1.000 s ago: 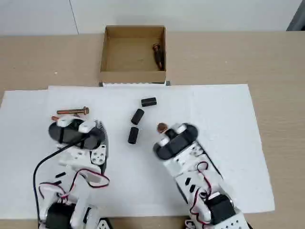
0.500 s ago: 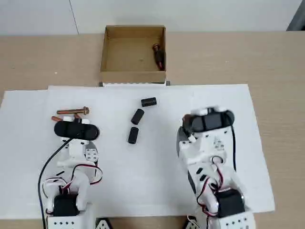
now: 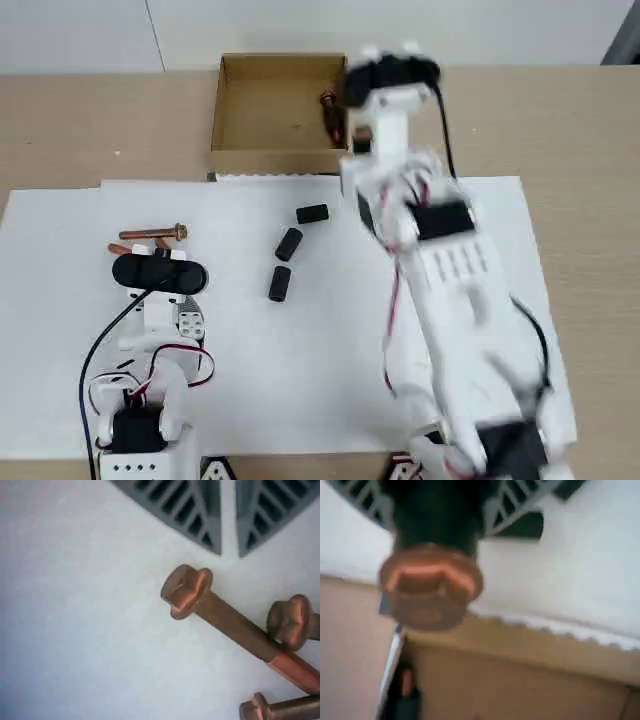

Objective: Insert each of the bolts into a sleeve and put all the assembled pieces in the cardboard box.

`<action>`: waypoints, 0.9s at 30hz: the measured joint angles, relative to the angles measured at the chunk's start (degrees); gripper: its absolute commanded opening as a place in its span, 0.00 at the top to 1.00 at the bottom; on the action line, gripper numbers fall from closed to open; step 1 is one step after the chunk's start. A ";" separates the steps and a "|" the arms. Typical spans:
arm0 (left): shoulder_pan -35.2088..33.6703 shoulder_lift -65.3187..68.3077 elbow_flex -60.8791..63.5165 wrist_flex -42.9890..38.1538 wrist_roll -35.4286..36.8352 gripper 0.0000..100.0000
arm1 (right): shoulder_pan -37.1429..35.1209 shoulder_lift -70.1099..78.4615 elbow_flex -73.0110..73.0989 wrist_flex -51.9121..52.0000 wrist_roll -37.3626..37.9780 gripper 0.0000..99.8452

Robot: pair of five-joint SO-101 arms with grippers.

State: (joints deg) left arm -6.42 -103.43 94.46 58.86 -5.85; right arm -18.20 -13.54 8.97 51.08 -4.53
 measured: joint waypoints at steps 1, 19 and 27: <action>0.00 0.00 0.00 0.00 0.00 0.99 | 0.00 4.04 -4.22 0.00 0.70 1.00; 0.00 0.00 0.00 0.00 0.00 0.99 | -1.85 68.13 -69.71 -0.35 24.18 0.99; 0.00 0.00 0.00 0.00 0.00 0.99 | -2.73 82.37 -84.40 1.93 27.78 0.84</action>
State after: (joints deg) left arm -6.42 -103.43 94.46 58.86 -5.85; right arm -20.92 68.84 -75.43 53.01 23.25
